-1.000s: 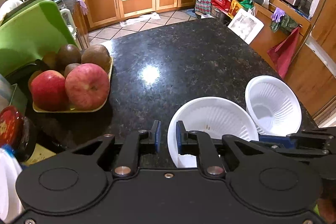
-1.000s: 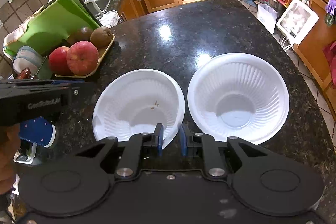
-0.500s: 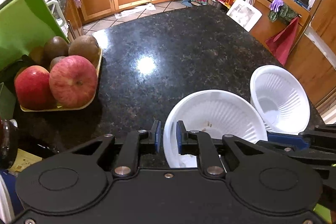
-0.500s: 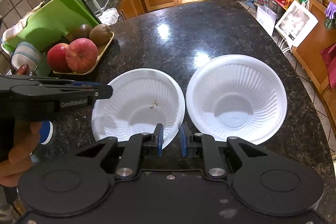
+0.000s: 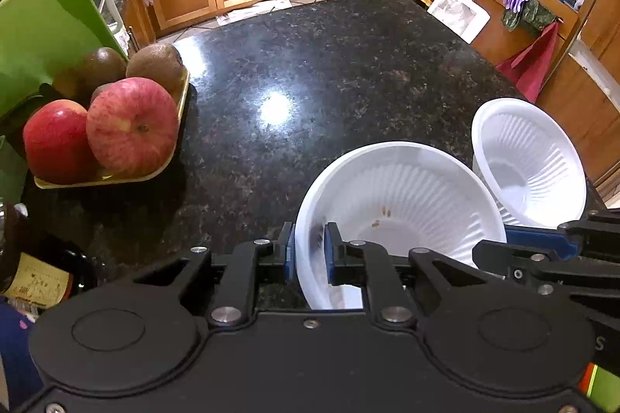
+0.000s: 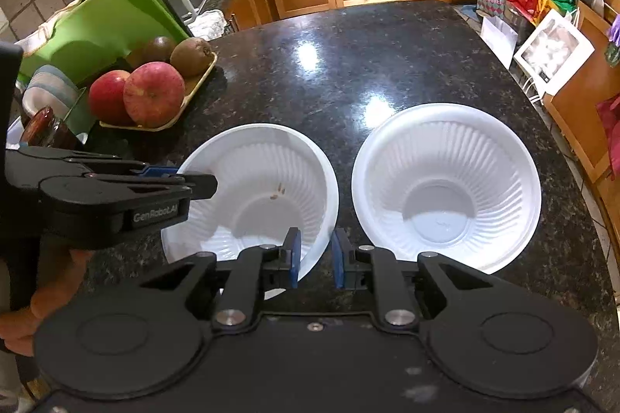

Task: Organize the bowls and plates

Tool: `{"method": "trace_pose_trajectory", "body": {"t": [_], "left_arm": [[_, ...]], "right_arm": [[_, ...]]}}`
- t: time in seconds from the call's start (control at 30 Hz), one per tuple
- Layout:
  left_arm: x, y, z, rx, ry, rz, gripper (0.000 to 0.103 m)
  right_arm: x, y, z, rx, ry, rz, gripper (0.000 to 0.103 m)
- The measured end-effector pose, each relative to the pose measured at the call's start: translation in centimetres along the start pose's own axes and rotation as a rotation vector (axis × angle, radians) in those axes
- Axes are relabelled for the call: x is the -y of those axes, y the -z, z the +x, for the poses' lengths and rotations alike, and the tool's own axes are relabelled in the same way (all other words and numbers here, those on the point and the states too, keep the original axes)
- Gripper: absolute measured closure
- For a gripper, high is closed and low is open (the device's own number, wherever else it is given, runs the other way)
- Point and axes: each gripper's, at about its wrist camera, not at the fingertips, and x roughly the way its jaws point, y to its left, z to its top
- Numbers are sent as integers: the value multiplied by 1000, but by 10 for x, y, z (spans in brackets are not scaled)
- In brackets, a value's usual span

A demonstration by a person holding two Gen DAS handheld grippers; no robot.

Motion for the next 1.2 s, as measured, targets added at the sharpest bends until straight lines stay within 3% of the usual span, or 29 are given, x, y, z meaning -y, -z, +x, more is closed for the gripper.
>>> {"method": "trace_pose_trajectory", "body": {"t": [0.53,0.87,1.2], "left_arm": [[-1,25,-35,32,-29,-21,83],[-3,41,-26,-16,-55,-46,83],[-11,50,-37,-8,-35,-96,83]], "right_arm": [[-15,18,-30,48,-39,-40,86],[-16,27,-10,-38,-47,2,89],[-22,28,-22,5,-64,-1,90]]}}
